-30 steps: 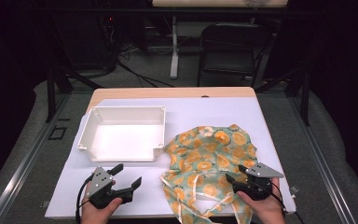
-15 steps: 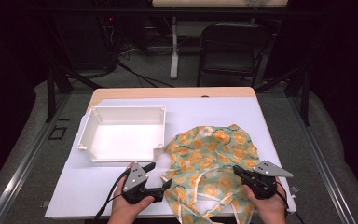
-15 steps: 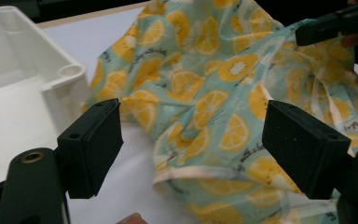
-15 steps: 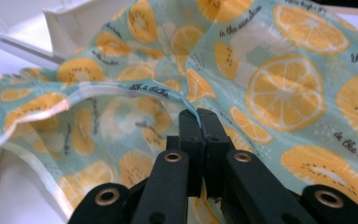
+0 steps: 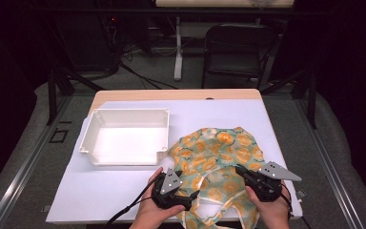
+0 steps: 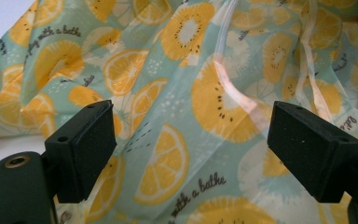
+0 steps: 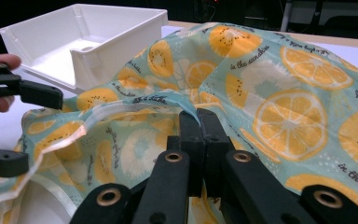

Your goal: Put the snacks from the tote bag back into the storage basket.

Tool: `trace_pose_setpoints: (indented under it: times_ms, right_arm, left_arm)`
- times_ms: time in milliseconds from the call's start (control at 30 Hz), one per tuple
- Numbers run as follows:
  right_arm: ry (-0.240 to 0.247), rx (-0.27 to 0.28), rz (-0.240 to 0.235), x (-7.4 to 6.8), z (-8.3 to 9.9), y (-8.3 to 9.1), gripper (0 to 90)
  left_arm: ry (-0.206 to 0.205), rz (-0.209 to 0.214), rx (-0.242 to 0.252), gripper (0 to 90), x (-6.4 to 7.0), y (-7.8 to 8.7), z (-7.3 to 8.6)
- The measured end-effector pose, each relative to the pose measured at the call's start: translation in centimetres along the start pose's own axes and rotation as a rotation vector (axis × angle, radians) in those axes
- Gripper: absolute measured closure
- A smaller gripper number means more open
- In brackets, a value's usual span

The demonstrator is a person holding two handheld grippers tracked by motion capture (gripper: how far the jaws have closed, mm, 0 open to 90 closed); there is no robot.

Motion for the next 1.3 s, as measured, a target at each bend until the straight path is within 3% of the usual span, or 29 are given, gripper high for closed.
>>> trace_pose_setpoints:
  times_ms: [167,200,300,333,500,533,733,900,1300]
  right_arm:
    - [0.007,0.007,-0.004,-0.2,-0.3,0.0,90.0]
    - [0.006,0.018,-0.011,-0.4,-0.5,0.1,90.0]
    - [0.021,0.034,-0.018,-0.7,-0.8,0.3,90.0]
    - [0.026,0.039,-0.014,-0.7,-1.0,0.4,90.0]
    - [0.040,0.063,-0.012,-0.7,-1.5,0.6,90.0]
    - [0.041,0.068,-0.010,-0.6,-1.8,0.8,90.0]
    - [0.046,0.081,-0.012,-0.4,-2.3,0.9,90.0]
    - [0.069,0.089,-0.004,-0.4,-3.2,0.8,90.0]
    - [0.083,0.099,0.027,0.8,-6.2,-0.7,89.9]
  left_arm:
    - [-0.035,-0.021,-0.016,14.4,0.6,-0.7,-0.4]
    - [-0.067,-0.053,-0.038,12.9,0.9,-1.3,-0.4]
    - [-0.088,-0.077,-0.068,17.0,1.1,-1.8,-0.5]
    - [-0.081,-0.093,-0.061,22.3,1.0,-1.9,-0.6]
    - [-0.041,-0.080,-0.057,55.9,0.2,-1.9,-1.2]
    - [-0.010,-0.055,-0.050,63.8,-0.3,-1.7,-1.6]
    - [0.054,-0.005,-0.001,84.1,-1.9,-0.7,-3.1]
    - [0.073,0.014,0.035,88.9,-2.8,0.1,-4.6]
    - [0.098,-0.014,0.068,88.9,-5.4,0.3,-8.2]
Point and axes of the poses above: each handheld gripper's, and its own axes: y roughly backward along the jaws, z roughly out of its underside, x roughly to its right, the point moved 5 cm from there along -y, roughly forward along the jaws, and after that the axes turned 5 degrees about -z, right-handed, at the moved point
